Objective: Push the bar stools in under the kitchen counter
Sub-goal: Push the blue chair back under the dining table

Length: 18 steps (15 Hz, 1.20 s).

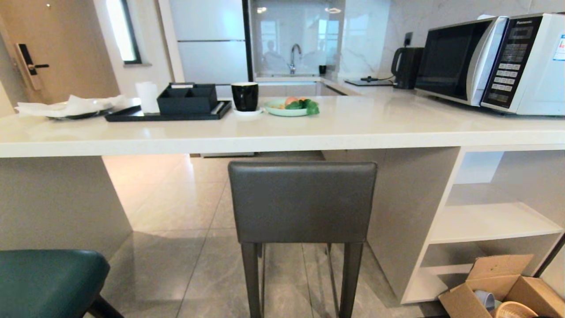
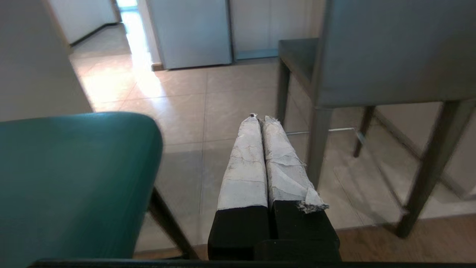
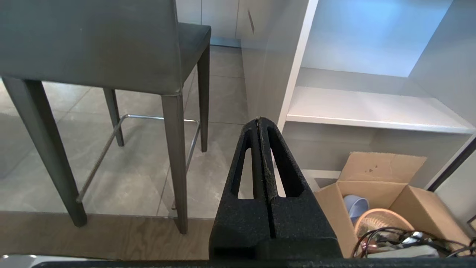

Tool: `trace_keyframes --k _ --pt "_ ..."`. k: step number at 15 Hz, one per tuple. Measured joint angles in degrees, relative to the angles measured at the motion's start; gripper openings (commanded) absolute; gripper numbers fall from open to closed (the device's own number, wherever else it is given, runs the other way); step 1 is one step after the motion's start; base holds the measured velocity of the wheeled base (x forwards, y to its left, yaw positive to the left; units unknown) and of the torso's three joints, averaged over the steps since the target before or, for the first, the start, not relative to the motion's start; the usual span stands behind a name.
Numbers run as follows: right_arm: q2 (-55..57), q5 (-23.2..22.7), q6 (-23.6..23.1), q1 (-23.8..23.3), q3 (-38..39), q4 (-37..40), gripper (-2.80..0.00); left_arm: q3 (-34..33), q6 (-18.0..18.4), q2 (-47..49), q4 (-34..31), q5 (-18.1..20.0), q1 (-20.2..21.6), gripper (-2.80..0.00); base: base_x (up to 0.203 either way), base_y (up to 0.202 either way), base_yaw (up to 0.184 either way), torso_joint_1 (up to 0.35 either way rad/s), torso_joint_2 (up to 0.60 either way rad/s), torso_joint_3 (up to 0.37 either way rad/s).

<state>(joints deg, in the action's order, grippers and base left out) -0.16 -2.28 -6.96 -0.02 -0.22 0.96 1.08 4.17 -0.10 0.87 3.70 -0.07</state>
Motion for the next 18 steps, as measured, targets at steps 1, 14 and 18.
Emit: trace_keyframes --k 1,14,18 --pt "0.0 0.21 0.13 -0.05 0.21 -0.74 -2.8 -0.46 1.01 0.0 -0.97 -2.15 -0.02 -2.8 0.0 0.0 0.0 0.0 0.0 0.0" --pt "0.0 1.98 6.55 0.02 0.22 -0.22 -2.8 -0.98 -3.36 0.0 -0.97 -3.69 -0.02 -2.8 0.0 0.0 0.0 0.0 0.0 0.0" --pt "0.0 1.92 6.49 0.02 0.22 -0.22 -2.8 -0.98 -3.59 0.02 -0.93 -3.7 -0.02 -2.8 0.0 0.0 0.0 0.0 0.0 0.0"
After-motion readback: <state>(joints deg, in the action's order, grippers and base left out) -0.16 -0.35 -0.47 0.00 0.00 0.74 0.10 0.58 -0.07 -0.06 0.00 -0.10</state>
